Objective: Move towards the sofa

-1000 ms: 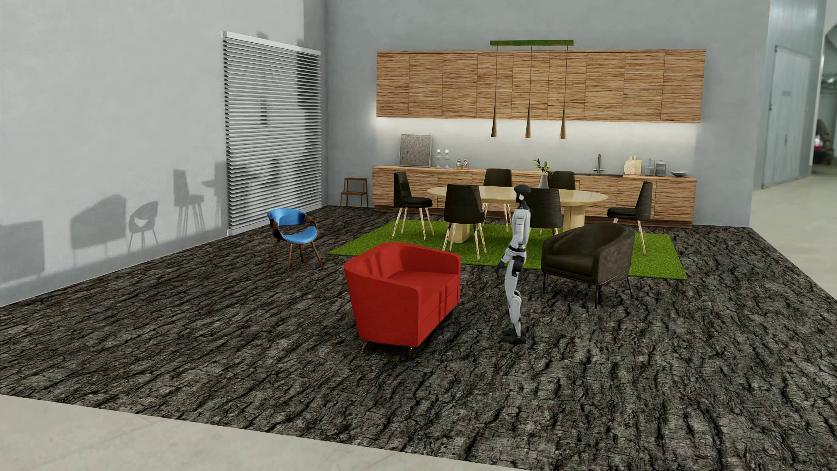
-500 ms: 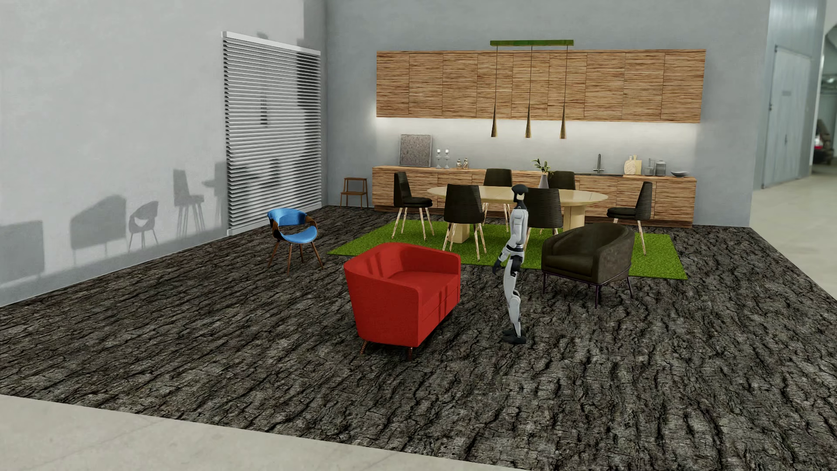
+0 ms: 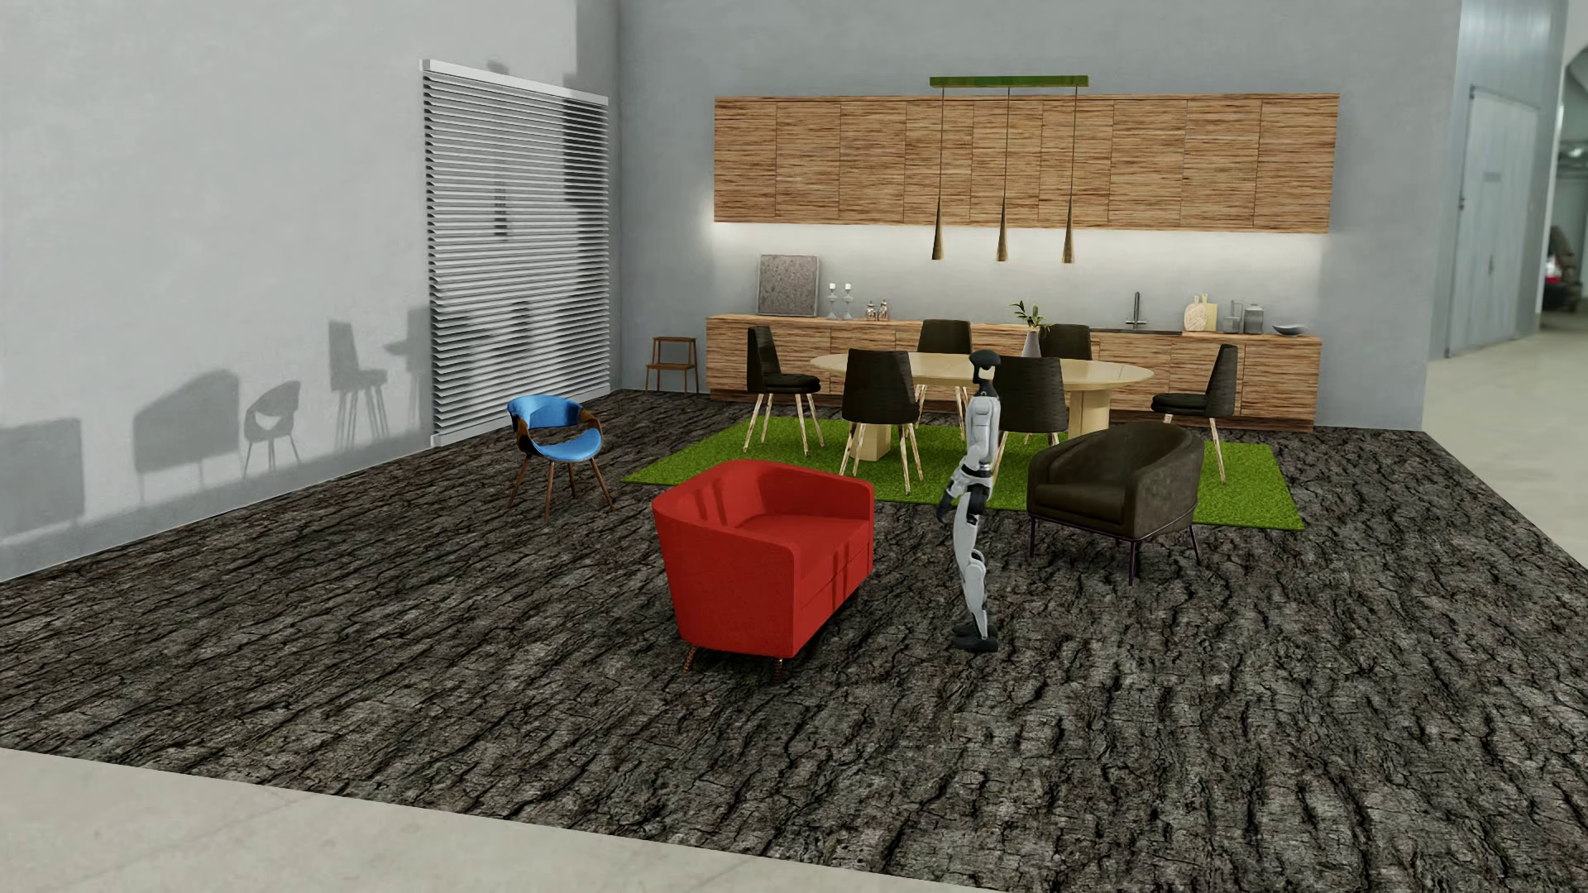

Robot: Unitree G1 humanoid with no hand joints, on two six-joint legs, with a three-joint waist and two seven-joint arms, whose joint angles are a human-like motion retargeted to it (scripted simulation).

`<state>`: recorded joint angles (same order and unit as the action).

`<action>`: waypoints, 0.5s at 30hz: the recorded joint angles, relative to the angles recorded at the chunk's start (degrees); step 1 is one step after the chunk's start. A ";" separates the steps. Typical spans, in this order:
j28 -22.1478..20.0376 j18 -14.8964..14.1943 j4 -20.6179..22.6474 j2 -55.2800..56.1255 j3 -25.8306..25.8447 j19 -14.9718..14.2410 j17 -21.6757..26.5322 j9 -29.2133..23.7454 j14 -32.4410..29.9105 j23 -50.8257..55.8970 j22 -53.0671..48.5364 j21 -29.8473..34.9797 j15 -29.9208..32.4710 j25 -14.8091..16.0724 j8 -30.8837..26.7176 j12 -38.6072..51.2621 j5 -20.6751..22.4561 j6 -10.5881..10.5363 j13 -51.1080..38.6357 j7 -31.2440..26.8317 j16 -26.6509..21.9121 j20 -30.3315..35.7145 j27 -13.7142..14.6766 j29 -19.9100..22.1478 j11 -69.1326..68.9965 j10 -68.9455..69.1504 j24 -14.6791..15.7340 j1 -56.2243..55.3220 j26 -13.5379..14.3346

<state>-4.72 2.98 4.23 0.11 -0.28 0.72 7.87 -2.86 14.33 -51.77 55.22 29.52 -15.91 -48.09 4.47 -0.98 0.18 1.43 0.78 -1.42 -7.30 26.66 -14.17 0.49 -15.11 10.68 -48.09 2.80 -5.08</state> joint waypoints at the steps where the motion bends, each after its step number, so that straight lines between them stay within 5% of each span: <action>1: 0.15 0.02 0.00 0.05 0.02 -0.03 0.02 0.01 -0.02 0.03 -0.03 0.05 0.05 -0.10 0.02 0.16 -0.01 0.02 -0.07 -0.01 -0.05 0.12 0.10 -0.03 -0.02 0.01 0.00 -0.04 0.17; 15: 0.73 0.21 0.06 0.41 0.02 -0.38 0.37 0.15 0.10 0.36 -0.39 1.78 -0.06 0.34 -0.72 0.54 -0.06 0.11 -0.32 0.76 -0.97 2.95 0.62 -0.12 -0.58 0.05 0.72 0.01 1.01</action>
<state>-4.00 3.19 4.29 0.52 -0.26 0.34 8.24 -2.72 14.43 -51.40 54.83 31.29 -15.97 -47.75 3.75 -0.43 0.11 1.55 0.46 -0.66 -8.27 29.61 -13.56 0.38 -15.69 10.73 -47.37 2.81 -4.08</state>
